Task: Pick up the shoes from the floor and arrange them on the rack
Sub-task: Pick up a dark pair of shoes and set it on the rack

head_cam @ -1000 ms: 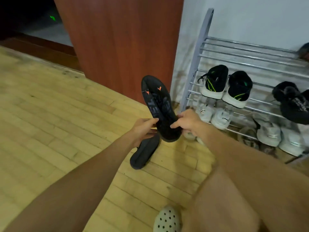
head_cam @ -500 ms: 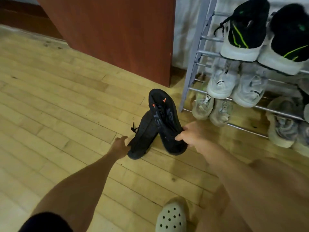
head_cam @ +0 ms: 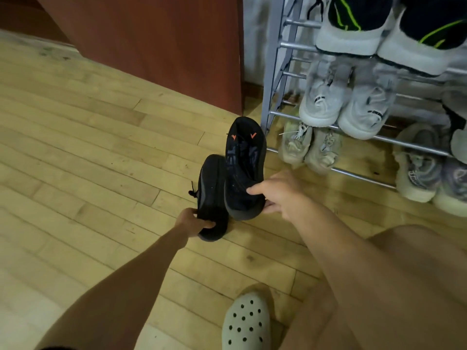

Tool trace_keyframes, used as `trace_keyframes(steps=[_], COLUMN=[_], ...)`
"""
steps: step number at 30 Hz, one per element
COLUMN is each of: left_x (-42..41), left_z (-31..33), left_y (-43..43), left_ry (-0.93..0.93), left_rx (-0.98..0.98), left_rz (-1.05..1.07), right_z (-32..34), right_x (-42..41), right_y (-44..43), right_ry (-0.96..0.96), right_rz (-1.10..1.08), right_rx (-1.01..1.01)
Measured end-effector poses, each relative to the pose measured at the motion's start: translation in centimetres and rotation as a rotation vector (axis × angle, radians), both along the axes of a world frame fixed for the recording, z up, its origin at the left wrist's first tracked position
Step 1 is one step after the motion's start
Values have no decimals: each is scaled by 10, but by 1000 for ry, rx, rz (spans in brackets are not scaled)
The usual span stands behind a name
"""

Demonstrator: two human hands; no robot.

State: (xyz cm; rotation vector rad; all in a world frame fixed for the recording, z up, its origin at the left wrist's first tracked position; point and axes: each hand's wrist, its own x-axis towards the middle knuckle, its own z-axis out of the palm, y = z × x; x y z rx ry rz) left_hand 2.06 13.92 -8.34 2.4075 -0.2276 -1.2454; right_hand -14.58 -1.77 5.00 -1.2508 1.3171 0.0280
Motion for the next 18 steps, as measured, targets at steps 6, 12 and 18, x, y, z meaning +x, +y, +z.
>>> trace_keyframes(steps=[6,12,18], left_x=[-9,-19,-70], left_z=[36,68,45], left_y=[41,102,135], left_ry=[-100,-695,-378], left_rx=[7,81,-26], left_rz=[-173,-399,-533], right_z=[15,26,35], right_x=[-14,-15,-16], right_y=[19,44,57], right_ry=[70,162,196], right_rz=[93,218,324], right_rx=[-113,-212,-272])
